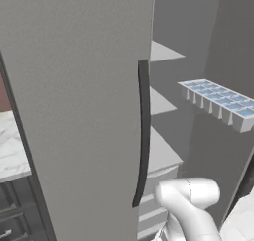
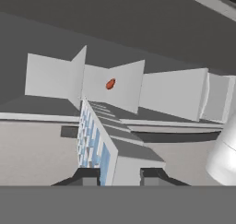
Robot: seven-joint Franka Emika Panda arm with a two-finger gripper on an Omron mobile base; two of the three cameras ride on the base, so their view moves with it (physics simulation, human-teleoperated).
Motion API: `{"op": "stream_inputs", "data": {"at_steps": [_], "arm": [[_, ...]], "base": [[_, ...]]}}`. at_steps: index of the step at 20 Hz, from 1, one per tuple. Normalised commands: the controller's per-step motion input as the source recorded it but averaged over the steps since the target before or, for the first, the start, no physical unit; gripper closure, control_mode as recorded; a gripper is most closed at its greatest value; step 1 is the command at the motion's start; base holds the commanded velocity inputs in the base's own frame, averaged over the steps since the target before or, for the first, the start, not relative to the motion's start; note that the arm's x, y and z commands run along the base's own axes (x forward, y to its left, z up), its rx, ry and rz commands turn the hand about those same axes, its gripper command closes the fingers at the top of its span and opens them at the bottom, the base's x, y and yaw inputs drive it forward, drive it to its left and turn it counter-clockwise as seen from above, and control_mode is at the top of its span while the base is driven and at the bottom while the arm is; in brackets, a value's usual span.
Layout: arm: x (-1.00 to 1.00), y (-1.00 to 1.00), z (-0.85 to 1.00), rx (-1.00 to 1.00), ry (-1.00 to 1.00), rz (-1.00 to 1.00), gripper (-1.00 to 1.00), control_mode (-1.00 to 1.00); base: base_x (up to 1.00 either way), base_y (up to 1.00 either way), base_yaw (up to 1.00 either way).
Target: Open the freezer door, pick up the ice cube tray from the freezer, and place it on the dining counter.
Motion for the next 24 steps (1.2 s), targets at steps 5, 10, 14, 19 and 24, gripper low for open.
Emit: {"op": "stream_inputs", "data": {"at_steps": [5,10,14,19,24], "arm": [[0.00,0.00,0.00,0.00,0.00,0.00,1.00,1.00],[0.00,0.00,0.00,0.00,0.00,0.00,1.00,1.00],[0.00,0.00,0.00,0.00,0.00,0.00,1.00,1.00],[0.00,0.00,0.00,0.00,0.00,0.00,1.00,1.00],[0.00,0.00,0.00,0.00,0.00,0.00,1.00,1.00]], "base": [[-0.87,0.04,0.18],[-0.73,0.19,0.34],[-0.61,0.23,0.41],[-0.50,0.12,0.43],[-0.38,0.19,0.52]]}}
